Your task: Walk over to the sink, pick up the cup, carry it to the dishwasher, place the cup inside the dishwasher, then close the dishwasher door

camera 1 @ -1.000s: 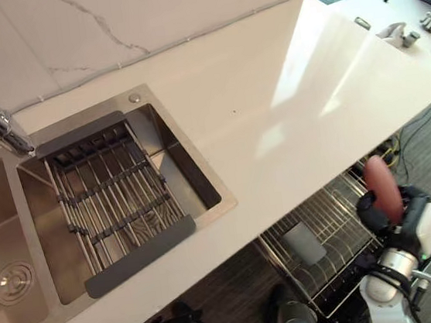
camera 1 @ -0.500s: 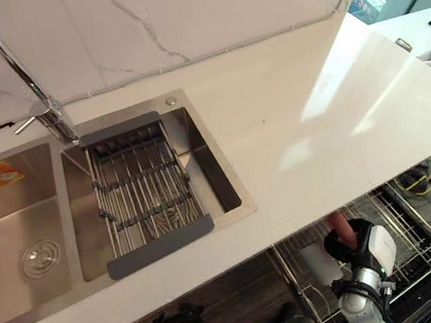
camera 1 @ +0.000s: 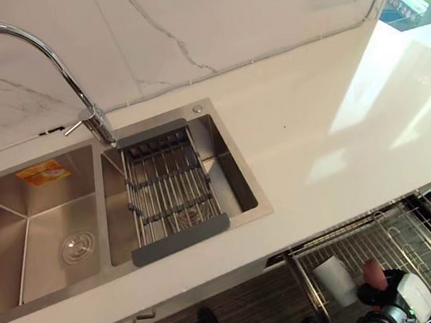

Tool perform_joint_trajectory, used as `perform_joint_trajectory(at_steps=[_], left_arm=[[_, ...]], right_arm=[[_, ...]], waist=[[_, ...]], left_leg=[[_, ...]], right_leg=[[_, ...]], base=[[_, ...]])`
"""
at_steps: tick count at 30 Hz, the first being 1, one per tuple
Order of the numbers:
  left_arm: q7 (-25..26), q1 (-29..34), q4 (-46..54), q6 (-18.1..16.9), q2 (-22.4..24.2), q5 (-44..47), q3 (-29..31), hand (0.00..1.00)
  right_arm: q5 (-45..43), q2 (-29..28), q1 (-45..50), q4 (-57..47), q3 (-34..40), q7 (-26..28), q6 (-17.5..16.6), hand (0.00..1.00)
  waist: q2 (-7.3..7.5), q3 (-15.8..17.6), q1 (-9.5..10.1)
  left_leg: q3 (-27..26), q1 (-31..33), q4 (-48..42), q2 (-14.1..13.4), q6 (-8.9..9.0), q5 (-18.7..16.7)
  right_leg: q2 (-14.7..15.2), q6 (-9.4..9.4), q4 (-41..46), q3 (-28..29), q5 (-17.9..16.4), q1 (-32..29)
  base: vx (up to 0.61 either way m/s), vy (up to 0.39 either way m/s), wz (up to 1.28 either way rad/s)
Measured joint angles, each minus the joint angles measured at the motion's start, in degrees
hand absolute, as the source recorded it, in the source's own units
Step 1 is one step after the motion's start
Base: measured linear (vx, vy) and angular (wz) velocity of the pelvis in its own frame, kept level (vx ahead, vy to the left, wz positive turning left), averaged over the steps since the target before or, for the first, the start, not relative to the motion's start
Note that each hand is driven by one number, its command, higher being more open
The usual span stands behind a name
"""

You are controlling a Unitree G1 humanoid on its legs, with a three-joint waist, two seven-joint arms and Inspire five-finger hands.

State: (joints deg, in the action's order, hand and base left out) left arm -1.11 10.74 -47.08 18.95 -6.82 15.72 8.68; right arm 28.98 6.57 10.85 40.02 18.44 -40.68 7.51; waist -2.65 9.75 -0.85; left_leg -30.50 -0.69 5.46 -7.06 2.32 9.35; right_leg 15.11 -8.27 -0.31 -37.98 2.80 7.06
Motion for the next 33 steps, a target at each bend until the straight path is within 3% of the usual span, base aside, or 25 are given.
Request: perform_joint_trajectory(at_steps=[8, 15, 21, 26, 31, 33], left_arm=[[-0.89, 0.01, -0.22, 0.22, 0.12, 0.0, 0.02, 1.0], [-0.84, 0.54, -0.11, 0.83, 1.39, -1.22, 1.08, 1.0], [-0.82, 0.74, 0.07, 0.84, 1.4, -2.28, 1.18, 1.0], [-0.6, 1.31, 0.35, 1.5, 1.58, -2.31, 1.33, 1.0], [-0.44, 2.17, 0.67, 1.53, 2.61, -2.3, 3.28, 1.0], [-0.27, 2.73, 1.26, 1.54, 2.7, -2.27, 3.48, 1.0]], right_arm=[[-4.6, -0.05, -1.22, -2.09, 3.85, -1.07, -1.82, 1.0], [-4.74, -0.14, -0.55, -14.53, 6.75, -1.09, -3.75, 1.0], [-4.72, -0.09, -0.56, -24.7, 10.4, -1.08, -6.58, 1.0], [-5.83, 0.21, -0.7, -29.97, 13.85, -1.1, -6.67, 1.0], [-11.67, 0.32, -1.26, -32.77, 18.7, -2.54, -6.67, 1.0], [-18.46, 0.36, -1.35, -33.12, 23.62, -4.78, -6.72, 1.0]], waist=[[-0.4, -0.25, -0.05], [-1.77, -1.13, -0.21], [-1.72, -1.32, -0.4], [-1.2, -1.98, -0.98], [-1.07, -2.24, -1.67], [-0.85, -2.36, -1.97]], left_leg=[[-0.07, -0.43, 0.01, 0.08, 0.06, -0.05], [-0.68, -0.8, 0.01, -0.04, 0.44, -0.48], [-1.76, -1.45, 0.01, -0.04, 0.47, -0.68], [-1.77, -1.49, 0.03, -0.03, 0.48, -0.69], [-2.26, -1.92, 0.05, -0.12, 0.5, -0.74], [-2.57, -1.92, 0.06, -0.14, 0.51, -0.75]], right_leg=[[0.03, -0.07, -0.2, 0.05, -0.05, 0.28], [-0.06, -0.1, -0.39, 0.67, -0.07, 0.26], [-0.06, -0.16, -0.53, 1.78, 0.0, 0.26], [-0.04, -0.15, -0.52, 1.9, -0.01, 0.21], [-0.04, -0.08, -0.48, 2.57, -0.05, 0.18], [-0.04, -0.05, -0.47, 2.98, -0.04, -0.09]], base=[[0.0, 0.0, 0.0], [0.0, -0.002, -0.04], [0.02, -0.004, -0.09], [0.0, 0.0, 0.0], [-0.02, 0.0, -0.05], [-0.02, 0.0, -0.07]])
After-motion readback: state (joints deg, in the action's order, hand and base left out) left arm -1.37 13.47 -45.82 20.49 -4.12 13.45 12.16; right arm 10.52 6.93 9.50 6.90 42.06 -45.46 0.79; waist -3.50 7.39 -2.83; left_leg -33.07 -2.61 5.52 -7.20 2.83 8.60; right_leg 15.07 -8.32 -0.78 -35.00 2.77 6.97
